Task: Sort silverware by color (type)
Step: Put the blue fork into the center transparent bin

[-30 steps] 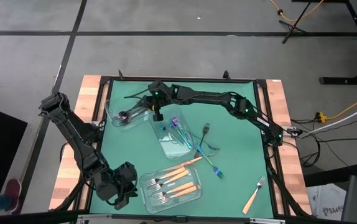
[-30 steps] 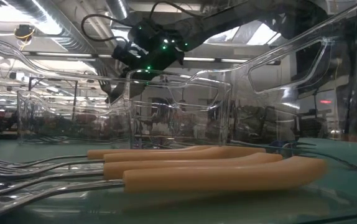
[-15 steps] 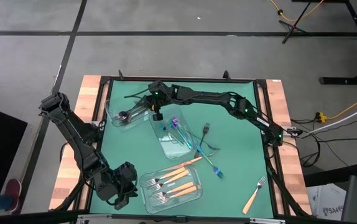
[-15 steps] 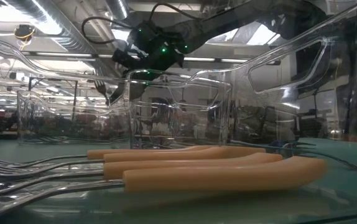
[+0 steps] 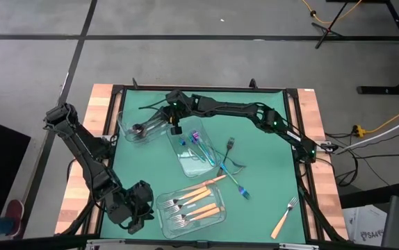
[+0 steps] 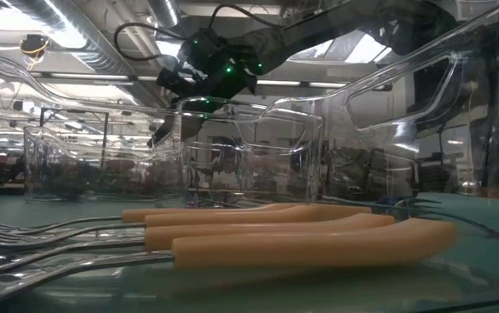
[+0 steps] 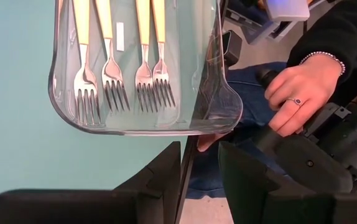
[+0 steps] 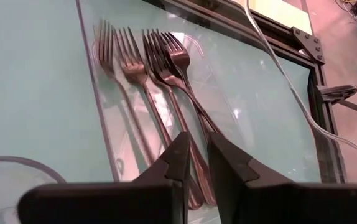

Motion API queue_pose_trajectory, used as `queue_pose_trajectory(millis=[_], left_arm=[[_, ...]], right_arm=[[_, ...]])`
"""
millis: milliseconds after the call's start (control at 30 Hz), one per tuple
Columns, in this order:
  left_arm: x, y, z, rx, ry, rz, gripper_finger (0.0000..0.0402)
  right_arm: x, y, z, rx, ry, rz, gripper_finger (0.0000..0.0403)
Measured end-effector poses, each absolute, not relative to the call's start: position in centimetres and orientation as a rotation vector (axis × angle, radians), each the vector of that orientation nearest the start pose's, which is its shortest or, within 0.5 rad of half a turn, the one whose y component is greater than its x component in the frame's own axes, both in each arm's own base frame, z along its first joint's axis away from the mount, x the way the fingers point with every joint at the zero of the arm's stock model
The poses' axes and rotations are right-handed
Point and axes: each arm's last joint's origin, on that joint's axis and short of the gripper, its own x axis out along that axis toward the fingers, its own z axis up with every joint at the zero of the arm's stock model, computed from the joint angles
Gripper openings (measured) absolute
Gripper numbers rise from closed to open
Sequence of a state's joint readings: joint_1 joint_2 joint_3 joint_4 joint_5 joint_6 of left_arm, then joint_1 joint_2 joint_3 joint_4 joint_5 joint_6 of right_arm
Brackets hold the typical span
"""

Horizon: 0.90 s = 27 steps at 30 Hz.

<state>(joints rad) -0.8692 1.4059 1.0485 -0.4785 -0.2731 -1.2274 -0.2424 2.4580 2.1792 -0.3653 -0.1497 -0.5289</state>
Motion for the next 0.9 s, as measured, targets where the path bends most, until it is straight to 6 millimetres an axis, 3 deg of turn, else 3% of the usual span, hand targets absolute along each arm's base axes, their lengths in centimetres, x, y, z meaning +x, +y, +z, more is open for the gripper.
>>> queue_pose_trajectory(millis=[500, 900], left_arm=[[19.5, -21.6, 26.4, -0.672, 0.879, -0.02, 0.0103], [20.8, -20.3, 26.4, -0.52, 0.82, -0.013, 0.0103]], right_arm=[[53.7, -12.8, 20.7, -0.38, 0.646, 0.073, 0.0046], [50.3, -12.0, 27.9, -0.376, 0.674, 0.075, 0.0046]])
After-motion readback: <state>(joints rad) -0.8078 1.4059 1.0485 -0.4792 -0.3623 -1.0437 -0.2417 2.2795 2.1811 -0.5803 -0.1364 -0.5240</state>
